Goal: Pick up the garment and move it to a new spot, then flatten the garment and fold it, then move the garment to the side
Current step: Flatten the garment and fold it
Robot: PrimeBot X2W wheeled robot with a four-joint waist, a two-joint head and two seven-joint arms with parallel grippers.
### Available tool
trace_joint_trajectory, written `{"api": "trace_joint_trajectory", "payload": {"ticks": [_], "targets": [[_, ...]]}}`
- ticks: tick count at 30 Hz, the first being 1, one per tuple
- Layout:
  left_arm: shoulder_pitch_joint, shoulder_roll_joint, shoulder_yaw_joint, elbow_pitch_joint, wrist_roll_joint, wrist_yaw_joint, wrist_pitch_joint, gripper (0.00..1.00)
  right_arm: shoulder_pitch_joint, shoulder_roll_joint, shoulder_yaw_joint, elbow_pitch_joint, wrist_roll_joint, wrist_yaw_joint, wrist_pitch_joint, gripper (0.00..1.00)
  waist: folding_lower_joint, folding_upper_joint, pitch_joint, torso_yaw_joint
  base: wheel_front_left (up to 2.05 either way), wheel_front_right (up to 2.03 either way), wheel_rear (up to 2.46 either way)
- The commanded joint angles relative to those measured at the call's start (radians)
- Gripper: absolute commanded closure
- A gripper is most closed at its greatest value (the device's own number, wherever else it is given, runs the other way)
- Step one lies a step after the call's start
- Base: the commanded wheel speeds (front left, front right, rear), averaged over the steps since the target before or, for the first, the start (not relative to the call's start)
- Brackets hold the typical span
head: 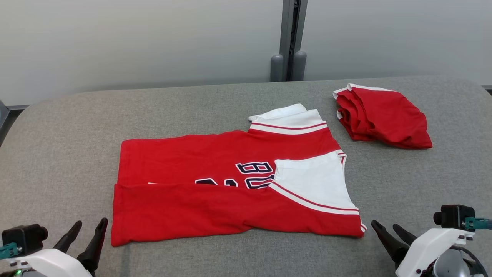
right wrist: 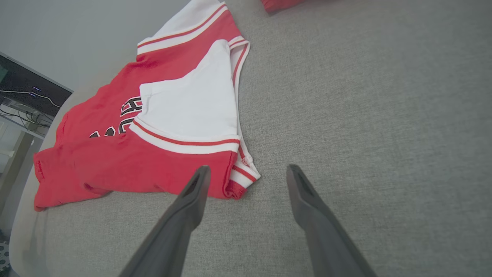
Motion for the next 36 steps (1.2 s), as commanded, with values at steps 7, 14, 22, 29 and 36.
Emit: {"api": "trace_joint_trajectory", "payload": {"ticks": [7,14,22,29,36], "targets": [[-0.006,-0.061,-0.020,0.091,0.049,-0.021,0.007,0.00,-0.053,0.015,0.011,0.055,-0.016,0.000,-0.022,0.00,0.0000,-0.0001,0.021,0.000,0.00,0.00,0.00],[-0.057,-0.122,-0.057,0.219,0.064,-0.074,0.047,0.00,-0.085,0.032,0.031,0.107,-0.022,0.000,-0.015,0.00,0.0000,-0.0001,0.038,0.004,0.00,0.00,0.00],[-0.114,-0.188,-0.087,0.357,0.075,-0.136,0.089,0.00,-0.103,0.045,0.054,0.140,-0.029,0.000,-0.003,0.00,0.0000,-0.0001,0.054,-0.003,0.00,0.00,0.00],[-0.147,-0.234,-0.108,0.466,0.081,-0.189,0.109,0.09,-0.116,0.055,0.081,0.159,-0.020,0.000,0.000,0.00,0.0000,-0.0001,0.064,-0.013,0.00,0.00,0.00],[-0.156,-0.258,-0.112,0.515,0.066,-0.230,0.121,1.00,-0.114,0.054,0.095,0.166,-0.011,0.000,-0.002,1.00,0.0000,-0.0001,0.058,-0.011,0.00,0.00,0.00]]}}
